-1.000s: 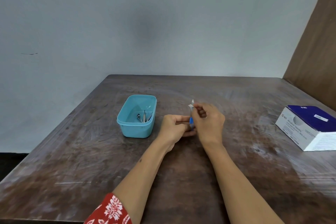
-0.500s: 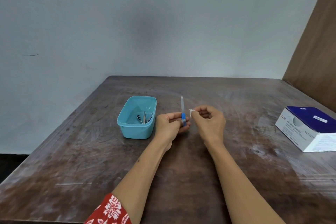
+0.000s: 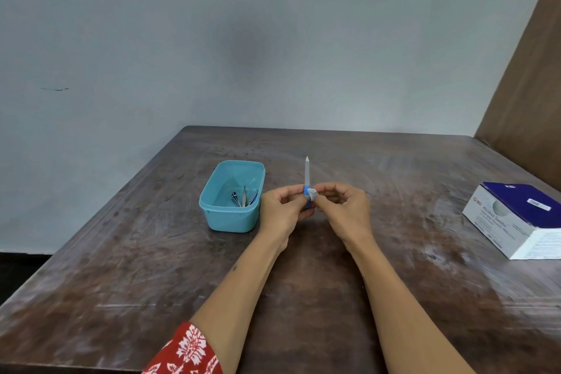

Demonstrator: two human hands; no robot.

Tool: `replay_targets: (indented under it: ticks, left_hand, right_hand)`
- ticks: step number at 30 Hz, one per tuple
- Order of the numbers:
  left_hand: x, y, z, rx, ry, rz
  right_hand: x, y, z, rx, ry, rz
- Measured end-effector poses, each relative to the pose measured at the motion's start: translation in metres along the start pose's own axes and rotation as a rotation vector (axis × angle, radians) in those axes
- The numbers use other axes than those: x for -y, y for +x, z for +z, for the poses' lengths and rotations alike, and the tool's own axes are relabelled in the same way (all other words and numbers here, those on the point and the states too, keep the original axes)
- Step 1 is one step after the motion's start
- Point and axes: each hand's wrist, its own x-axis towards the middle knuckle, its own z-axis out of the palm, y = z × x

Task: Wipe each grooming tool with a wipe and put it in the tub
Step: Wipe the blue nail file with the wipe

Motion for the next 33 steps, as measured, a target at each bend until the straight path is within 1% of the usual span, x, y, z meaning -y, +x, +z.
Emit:
replay_targets:
  ticks: [4, 7, 10, 18, 23, 27, 31, 33]
  left_hand:
    - [-0.0001, 0.0008, -0.001, 0.011, 0.006, 0.008]
    - [-0.0009, -0.0005, -0.0007, 0.017, -0.02, 0.02]
    - [-0.0002, 0.0008, -0.0006, 0.011, -0.025, 0.02]
    - [-0.0007, -0.0002, 0.0022, 0.0, -0.025, 0.005]
    - [0.0, -0.0011, 0.0041, 0.029, -0.051, 0.031]
    - [0.0001, -0.0007, 0.0046, 0.049, -0.067, 0.038]
    - [-0.0004, -0.0008, 0.0056, 0.04, -0.116, 0.023]
    - [0.0001, -0.0015, 0.0055, 0.05, -0.097, 0.042]
  right_hand:
    - [-0.0018, -0.0004, -0.0001, 0.02, -0.056, -0.004]
    - [-0.0031, 0.0012, 0.0005, 0.008, -0.104, -0.056]
    - [-0.0023, 0.0009, 0.0007, 0.01, -0.097, -0.098]
    - [-0.002, 0.0032, -0.0032, -0.028, -0.021, -0.07]
    - [-0.0059, 0.0045, -0.005, -0.039, 0.043, 0.009]
    - [-0.0018, 0.005, -0.0045, -0.045, 0.157, 0.069]
    - [-0.002, 0.0064, -0.0054, -0.06, 0.193, 0.067]
    - [-0.001, 0.0067, -0.006, -0.039, 0.264, 0.089]
